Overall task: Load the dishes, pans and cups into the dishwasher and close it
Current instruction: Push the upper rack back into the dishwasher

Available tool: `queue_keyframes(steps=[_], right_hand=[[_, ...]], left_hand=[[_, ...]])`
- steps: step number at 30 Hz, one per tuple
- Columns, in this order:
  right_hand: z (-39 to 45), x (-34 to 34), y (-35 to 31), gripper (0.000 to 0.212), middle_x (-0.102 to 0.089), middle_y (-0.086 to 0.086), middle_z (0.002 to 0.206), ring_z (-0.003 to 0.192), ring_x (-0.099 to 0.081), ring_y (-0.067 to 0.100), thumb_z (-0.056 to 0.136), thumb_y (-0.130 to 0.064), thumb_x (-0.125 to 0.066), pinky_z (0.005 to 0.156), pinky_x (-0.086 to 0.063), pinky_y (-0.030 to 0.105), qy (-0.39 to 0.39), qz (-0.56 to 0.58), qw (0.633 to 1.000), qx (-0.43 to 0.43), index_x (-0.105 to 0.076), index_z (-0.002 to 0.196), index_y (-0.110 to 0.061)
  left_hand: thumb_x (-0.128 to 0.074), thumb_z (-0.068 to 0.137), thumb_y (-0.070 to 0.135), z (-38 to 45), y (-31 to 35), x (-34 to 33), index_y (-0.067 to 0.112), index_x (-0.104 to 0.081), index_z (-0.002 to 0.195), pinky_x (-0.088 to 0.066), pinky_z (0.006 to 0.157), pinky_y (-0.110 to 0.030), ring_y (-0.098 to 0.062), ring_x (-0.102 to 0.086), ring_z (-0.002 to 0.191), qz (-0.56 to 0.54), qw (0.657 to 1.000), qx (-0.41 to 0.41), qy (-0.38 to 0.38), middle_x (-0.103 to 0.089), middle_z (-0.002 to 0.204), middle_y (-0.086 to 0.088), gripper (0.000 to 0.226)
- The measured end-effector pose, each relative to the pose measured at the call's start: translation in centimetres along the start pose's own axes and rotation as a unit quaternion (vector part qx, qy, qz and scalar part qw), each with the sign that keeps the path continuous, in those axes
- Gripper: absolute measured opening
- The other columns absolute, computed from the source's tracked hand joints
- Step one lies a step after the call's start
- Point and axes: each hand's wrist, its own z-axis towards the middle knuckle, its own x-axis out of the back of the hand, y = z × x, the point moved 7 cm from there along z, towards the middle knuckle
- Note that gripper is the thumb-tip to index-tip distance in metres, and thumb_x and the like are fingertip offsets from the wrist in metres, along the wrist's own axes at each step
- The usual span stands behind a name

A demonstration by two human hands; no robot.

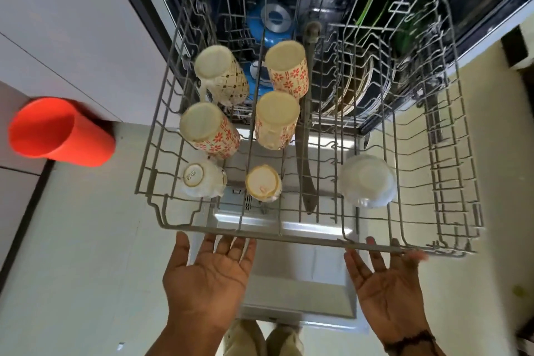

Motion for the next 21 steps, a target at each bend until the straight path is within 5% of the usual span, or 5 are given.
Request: queue_keyframes(steps=[4, 7, 12, 16, 21], right_hand=[[2.9, -4.0, -1.8, 0.024, -0.06, 0.003, 0.125, 0.103, -0.067, 0.031, 0.094, -0.053, -0.045, 0.082, -0.057, 0.041, -0.017, -0.009, 0.999, 0.043, -0.06, 0.104, -0.037], [5.6, -8.0, -3.5, 0.024, -0.062, 0.002, 0.116, 0.106, -0.065, 0.03, 0.093, -0.053, -0.047, 0.076, -0.059, 0.037, -0.047, -0.042, 0.995, 0.072, -0.057, 0.107, -0.036], [9.5, -15.4, -6.7, 0.035, -0.058, 0.004, 0.118, 0.116, -0.056, 0.034, 0.084, -0.058, -0.052, 0.098, -0.049, 0.045, -0.081, -0.097, 0.987, 0.103, -0.058, 0.103, -0.029], [12.9, -20.3, -9.2, 0.037, -0.054, 0.004, 0.103, 0.101, -0.054, 0.028, 0.09, -0.056, -0.05, 0.099, -0.047, 0.043, -0.086, -0.156, 0.977, 0.119, -0.061, 0.099, -0.023], [15.6, -24.2, -11.0, 0.065, -0.043, 0.007, 0.146, 0.133, -0.041, 0.027, 0.085, -0.064, -0.049, 0.097, -0.047, 0.049, -0.08, -0.259, 0.954, 0.128, -0.048, 0.137, -0.024]], left_hand=[[-0.063, 0.071, 0.049, 2.3, 0.9, -3.3, 0.013, -0.052, 0.132, -0.037, 0.102, -0.058, -0.044, -0.053, 0.119, 0.014, 0.997, 0.01, -0.069, -0.058, 0.129, -0.021, 0.072], [-0.056, 0.079, 0.055, 4.6, 1.5, -7.2, 0.013, -0.051, 0.133, -0.034, 0.107, -0.055, -0.04, -0.055, 0.119, 0.018, 0.992, 0.014, -0.125, -0.06, 0.128, -0.019, 0.069], [-0.048, 0.085, 0.061, 8.9, 1.6, -13.9, 0.011, -0.053, 0.128, -0.036, 0.106, -0.055, -0.036, -0.058, 0.113, 0.041, 0.982, 0.004, -0.185, -0.063, 0.12, -0.013, 0.066], [-0.042, 0.085, 0.067, 11.8, 2.2, -19.1, 0.013, -0.053, 0.125, -0.035, 0.107, -0.052, -0.033, -0.054, 0.112, 0.084, 0.964, -0.016, -0.25, -0.059, 0.115, -0.011, 0.068], [-0.037, 0.087, 0.068, 14.2, 3.8, -24.6, 0.013, -0.039, 0.142, -0.034, 0.106, -0.047, -0.033, -0.037, 0.135, 0.161, 0.947, -0.051, -0.275, -0.04, 0.148, -0.014, 0.077]])
